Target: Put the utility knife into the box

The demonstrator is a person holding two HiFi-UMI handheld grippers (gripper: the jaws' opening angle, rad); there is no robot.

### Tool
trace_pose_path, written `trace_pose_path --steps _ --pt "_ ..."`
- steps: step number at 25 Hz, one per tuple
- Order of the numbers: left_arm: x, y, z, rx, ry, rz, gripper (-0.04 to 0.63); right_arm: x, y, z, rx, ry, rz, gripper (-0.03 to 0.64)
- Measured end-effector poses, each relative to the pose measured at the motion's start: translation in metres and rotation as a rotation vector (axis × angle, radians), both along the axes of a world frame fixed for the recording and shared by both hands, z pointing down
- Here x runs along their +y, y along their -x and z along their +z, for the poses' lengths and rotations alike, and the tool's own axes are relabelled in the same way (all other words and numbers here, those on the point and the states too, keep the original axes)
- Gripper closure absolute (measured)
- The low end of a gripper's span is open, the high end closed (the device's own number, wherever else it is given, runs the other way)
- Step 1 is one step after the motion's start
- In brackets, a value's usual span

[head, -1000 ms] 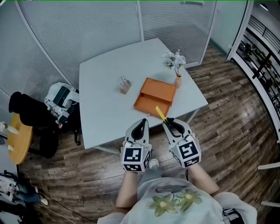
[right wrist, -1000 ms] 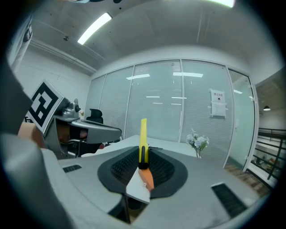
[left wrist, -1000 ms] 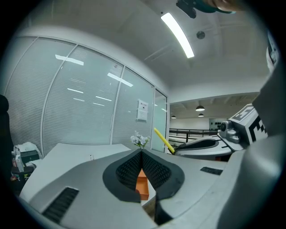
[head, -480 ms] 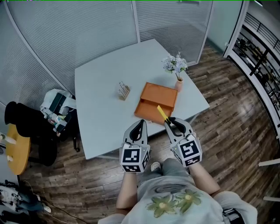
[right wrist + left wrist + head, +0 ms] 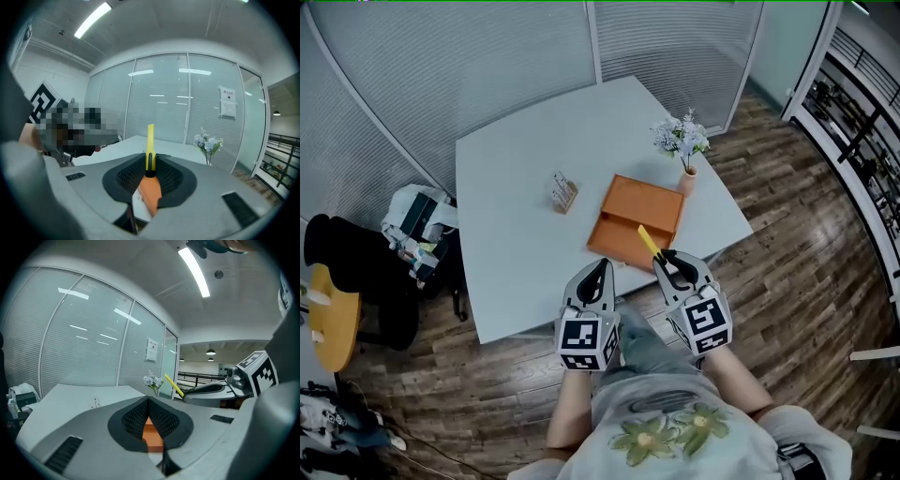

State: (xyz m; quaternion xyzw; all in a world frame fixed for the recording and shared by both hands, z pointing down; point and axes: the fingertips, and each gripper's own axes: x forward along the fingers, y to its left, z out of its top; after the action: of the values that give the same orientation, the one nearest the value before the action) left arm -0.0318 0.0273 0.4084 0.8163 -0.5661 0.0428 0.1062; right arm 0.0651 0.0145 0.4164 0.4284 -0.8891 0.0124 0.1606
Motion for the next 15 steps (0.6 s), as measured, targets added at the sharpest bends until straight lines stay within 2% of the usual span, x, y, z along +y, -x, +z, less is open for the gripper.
trace_pose_path --steps 15 --pt "-0.065 0.013 0.017 -0.055 0.048 0.049 0.595 -0.075 0.025 0.008 -0.011 -0.003 -0.016 0.545"
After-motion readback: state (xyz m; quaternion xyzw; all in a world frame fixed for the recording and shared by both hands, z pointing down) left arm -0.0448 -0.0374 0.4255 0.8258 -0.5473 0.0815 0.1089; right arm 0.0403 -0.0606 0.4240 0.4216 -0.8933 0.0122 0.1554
